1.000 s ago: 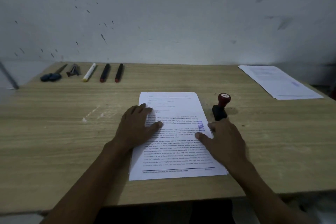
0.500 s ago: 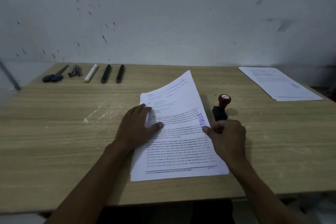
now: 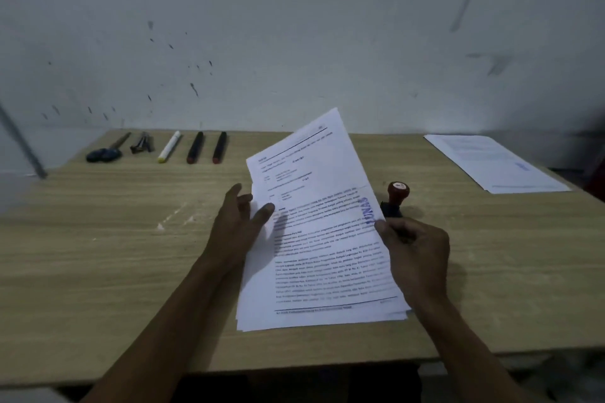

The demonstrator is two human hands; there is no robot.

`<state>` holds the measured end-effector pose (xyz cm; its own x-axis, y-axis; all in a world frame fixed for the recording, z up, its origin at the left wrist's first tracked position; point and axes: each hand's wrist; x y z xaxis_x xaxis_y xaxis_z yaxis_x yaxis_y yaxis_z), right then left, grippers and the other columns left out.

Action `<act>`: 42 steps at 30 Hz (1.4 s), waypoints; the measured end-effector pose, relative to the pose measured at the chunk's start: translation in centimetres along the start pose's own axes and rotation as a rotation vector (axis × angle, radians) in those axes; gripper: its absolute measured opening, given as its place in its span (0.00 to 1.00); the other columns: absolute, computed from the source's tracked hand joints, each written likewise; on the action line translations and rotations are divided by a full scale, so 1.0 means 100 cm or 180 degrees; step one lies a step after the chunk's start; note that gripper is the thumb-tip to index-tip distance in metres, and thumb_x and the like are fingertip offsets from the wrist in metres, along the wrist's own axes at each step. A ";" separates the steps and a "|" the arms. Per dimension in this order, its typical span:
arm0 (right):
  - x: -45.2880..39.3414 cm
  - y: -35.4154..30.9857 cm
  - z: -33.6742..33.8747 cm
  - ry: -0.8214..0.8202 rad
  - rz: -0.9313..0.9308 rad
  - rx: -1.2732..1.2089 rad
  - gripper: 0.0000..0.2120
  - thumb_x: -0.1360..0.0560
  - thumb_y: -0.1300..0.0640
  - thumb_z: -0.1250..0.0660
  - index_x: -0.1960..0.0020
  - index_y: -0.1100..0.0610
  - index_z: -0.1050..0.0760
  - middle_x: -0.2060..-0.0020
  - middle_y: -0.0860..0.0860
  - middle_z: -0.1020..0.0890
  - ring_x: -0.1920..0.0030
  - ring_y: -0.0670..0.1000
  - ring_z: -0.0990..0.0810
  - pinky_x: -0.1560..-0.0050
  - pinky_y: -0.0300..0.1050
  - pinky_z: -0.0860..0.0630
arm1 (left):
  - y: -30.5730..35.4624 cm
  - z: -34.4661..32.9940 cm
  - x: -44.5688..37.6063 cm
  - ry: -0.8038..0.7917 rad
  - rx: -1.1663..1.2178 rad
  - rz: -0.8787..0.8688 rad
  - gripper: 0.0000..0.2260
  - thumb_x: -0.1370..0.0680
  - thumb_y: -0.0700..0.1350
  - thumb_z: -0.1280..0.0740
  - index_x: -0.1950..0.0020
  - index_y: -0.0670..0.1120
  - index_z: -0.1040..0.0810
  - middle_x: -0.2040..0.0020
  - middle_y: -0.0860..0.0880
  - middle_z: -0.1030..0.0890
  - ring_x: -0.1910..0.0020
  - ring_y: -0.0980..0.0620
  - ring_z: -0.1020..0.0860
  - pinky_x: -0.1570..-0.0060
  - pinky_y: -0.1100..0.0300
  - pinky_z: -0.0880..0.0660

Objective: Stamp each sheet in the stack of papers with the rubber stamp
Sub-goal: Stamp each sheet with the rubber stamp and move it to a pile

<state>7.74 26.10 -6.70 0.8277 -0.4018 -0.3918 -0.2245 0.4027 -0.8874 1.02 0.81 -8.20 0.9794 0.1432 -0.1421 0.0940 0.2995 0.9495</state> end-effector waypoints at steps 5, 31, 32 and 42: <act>0.001 -0.013 0.004 -0.0102 -0.0482 -0.0792 0.07 0.25 0.64 0.30 0.57 0.55 0.15 0.64 0.48 0.13 0.61 0.48 0.14 0.59 0.42 0.17 | 0.020 0.007 0.006 0.0316 0.1486 0.0516 0.10 0.23 0.40 0.32 0.41 0.41 0.21 0.48 0.44 0.16 0.52 0.51 0.17 0.53 0.60 0.21; -0.145 0.018 0.168 0.0754 -0.0716 0.1567 0.06 0.22 0.57 0.32 0.55 0.57 0.17 0.56 0.53 0.16 0.56 0.55 0.20 0.57 0.44 0.28 | 0.191 -0.185 -0.060 -0.0380 0.0463 -0.0487 0.08 0.28 0.36 0.26 0.64 0.36 0.22 0.62 0.41 0.16 0.67 0.45 0.16 0.71 0.58 0.20; -0.154 0.026 0.176 0.0780 -0.0817 0.1652 0.05 0.22 0.56 0.32 0.54 0.56 0.18 0.54 0.54 0.16 0.54 0.57 0.20 0.58 0.44 0.29 | 0.193 -0.202 -0.066 -0.0482 0.0371 -0.0482 0.08 0.28 0.36 0.26 0.65 0.35 0.23 0.61 0.40 0.16 0.67 0.45 0.16 0.69 0.54 0.19; -0.234 0.101 0.214 0.0528 -0.1128 0.2336 0.08 0.22 0.57 0.33 0.48 0.60 0.19 0.47 0.57 0.19 0.52 0.59 0.20 0.58 0.45 0.30 | 0.194 -0.311 -0.113 -0.1123 -0.0425 0.0004 0.05 0.29 0.32 0.29 0.62 0.33 0.23 0.68 0.40 0.18 0.78 0.50 0.21 0.84 0.69 0.35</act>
<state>-2.87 57.21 -1.31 0.6868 -0.6986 -0.2008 0.4751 0.6405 -0.6034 -13.73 34.31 3.08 0.9830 -0.1831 -0.0139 0.0915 0.4231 0.9014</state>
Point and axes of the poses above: each hand's wrist, its own x-axis away from the middle knuckle, its own z-axis out of the back of the hand, y = z × x
